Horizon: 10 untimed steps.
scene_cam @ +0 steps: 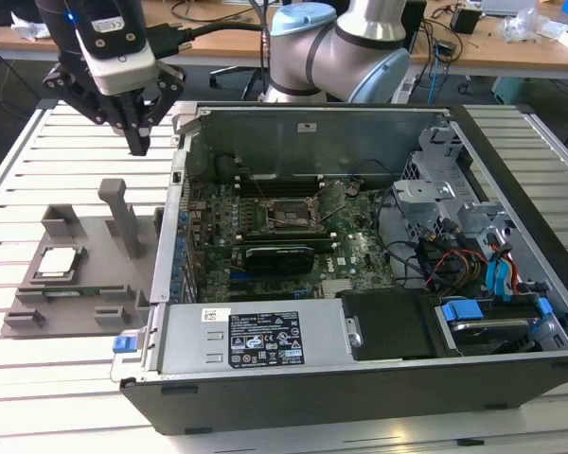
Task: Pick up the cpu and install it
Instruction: 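Reach for the cpu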
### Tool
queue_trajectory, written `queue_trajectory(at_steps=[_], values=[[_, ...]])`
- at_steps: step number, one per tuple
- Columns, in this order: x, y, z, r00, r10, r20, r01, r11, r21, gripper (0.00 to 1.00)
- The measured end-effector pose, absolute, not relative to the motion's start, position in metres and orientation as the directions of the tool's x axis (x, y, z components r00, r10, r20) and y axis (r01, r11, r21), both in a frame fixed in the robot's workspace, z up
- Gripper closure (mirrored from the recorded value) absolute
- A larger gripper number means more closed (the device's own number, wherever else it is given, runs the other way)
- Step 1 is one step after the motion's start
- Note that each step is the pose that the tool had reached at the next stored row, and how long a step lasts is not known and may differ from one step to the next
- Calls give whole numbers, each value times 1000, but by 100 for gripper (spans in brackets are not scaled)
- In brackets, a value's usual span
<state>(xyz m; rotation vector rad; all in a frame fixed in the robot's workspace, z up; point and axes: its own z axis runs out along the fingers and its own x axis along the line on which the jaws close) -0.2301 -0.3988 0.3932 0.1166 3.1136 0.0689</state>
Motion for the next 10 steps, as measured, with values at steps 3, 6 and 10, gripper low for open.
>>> queue_trajectory(at_steps=[3,6,10], values=[[-233,-399,393,-997,75,-23,74,996,45,89],[-235,-399,393,-997,75,-23,74,996,45,89],[-240,-399,393,-997,75,-23,74,996,45,89]])
